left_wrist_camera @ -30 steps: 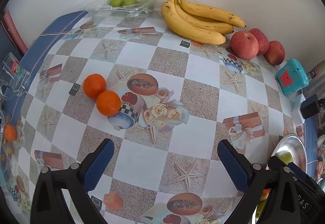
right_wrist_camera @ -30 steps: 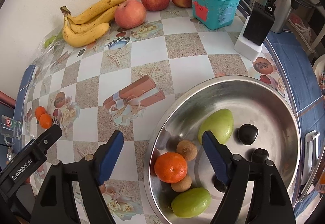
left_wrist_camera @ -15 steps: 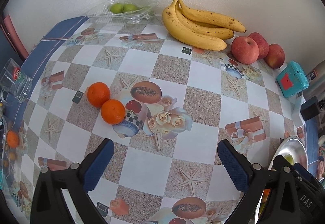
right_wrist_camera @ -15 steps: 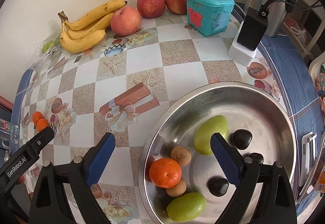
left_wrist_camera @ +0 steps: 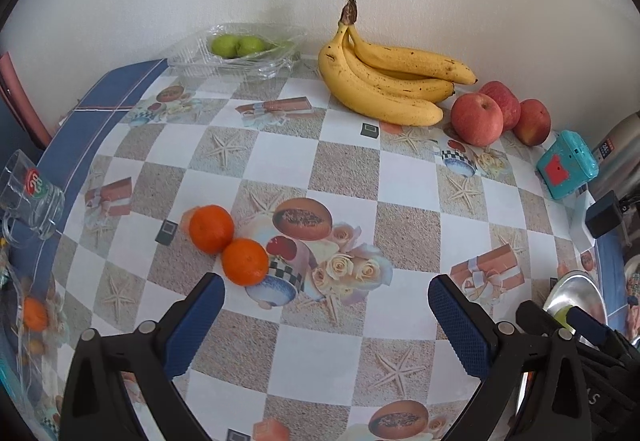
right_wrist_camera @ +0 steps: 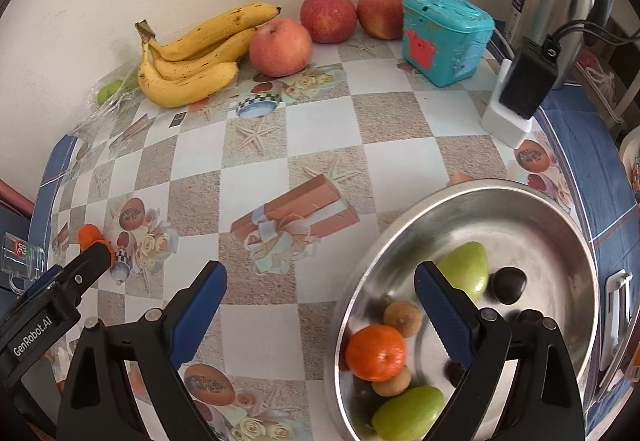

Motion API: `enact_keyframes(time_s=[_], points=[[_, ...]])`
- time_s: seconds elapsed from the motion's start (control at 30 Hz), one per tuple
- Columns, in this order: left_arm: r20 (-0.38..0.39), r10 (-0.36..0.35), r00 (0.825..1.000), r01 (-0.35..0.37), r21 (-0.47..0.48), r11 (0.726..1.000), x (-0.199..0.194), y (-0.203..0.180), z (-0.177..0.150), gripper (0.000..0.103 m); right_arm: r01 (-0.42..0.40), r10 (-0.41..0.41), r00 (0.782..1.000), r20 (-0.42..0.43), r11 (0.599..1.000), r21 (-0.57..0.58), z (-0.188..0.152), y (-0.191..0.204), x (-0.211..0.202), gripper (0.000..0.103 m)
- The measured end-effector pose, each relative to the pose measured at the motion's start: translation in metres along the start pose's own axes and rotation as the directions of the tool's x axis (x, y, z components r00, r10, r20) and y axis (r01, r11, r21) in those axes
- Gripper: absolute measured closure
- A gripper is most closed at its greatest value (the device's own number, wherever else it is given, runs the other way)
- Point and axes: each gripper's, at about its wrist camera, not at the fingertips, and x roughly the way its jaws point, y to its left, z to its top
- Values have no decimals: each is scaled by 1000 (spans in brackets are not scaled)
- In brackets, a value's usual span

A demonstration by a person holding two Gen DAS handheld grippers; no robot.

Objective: Organize fruits
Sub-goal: 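Move both grippers back toward the two remaining mandarins, then grasp a mandarin with the right gripper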

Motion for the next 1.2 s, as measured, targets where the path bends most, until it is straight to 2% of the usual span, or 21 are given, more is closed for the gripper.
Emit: enact_keyframes(time_s=[0.33, 0.47, 0.67, 1.2], points=[[5, 51, 999, -50, -56, 997, -3, 50, 11, 0, -34, 33, 999, -8, 997, -66, 1, 49, 9, 8], [15, 37, 999, -35, -101, 994, -6, 70, 16, 0, -48, 49, 999, 1, 994, -100, 0, 70, 9, 8], [20, 10, 1000, -6, -174, 985, -4, 93, 20, 0, -127, 132, 991, 28, 982, -139, 0, 101, 7, 8], [-40, 25, 999, -35, -261, 965, 27, 134, 17, 0, -193, 196, 981, -10, 958, -213, -12, 155, 38, 8]])
